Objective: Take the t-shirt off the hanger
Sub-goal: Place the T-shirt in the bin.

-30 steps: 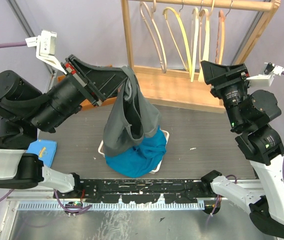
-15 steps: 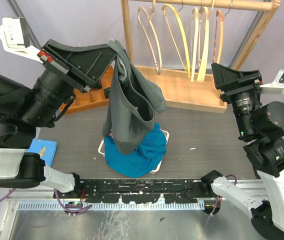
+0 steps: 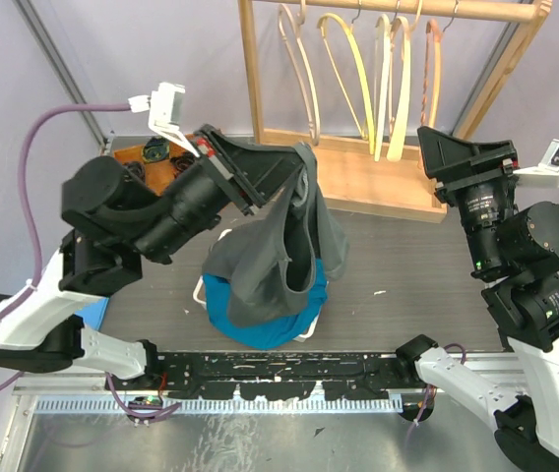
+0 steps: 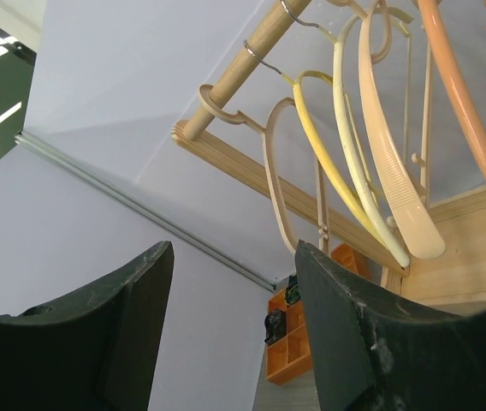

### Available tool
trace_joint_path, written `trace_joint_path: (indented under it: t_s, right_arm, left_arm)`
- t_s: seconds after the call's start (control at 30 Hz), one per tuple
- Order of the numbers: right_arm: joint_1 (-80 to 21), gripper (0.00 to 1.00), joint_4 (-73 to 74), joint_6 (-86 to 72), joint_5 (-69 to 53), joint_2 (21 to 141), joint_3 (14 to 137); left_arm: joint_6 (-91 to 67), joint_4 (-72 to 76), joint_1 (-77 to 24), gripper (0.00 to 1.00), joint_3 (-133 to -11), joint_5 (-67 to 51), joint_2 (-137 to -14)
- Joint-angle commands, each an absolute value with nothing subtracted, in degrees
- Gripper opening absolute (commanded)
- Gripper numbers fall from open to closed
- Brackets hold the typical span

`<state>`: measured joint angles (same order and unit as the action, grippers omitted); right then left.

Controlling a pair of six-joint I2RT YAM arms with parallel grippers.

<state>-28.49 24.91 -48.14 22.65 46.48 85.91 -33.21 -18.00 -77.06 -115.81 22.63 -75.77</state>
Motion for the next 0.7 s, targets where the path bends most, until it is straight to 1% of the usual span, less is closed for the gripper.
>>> trace_joint_path:
  t_s: [0.0,0.17,0.37,0.53,0.67]
  right_arm:
    - [-28.39,0.65,24.15,-47.83,23.41,46.19,87.38]
    - [-28.39,0.65,24.48,-48.11,23.20,46.14,87.38]
    - [-28.39,0.65,25.48,-47.50,22.53,46.72,87.77]
    - [-28.43,0.65,27.45,-46.59,21.02,47.80,88.15]
    - [-28.39,0.65,27.94,-46.57,20.35,47.72,87.06]
  left_arm:
    - [-36.38,-14.34,-77.34,0.00,-113.15,23.47,-75.11]
    - [-35.63,-14.08,-77.34,0.00,-107.48,26.79,-73.32]
    - [-33.18,-15.94,-77.30,0.00,-97.94,34.92,-66.39]
    - [-29.51,-24.73,-77.37,0.00,-95.34,44.03,-62.97]
    - [-25.60,-33.59,-77.37,0.00,-95.92,51.50,-63.20]
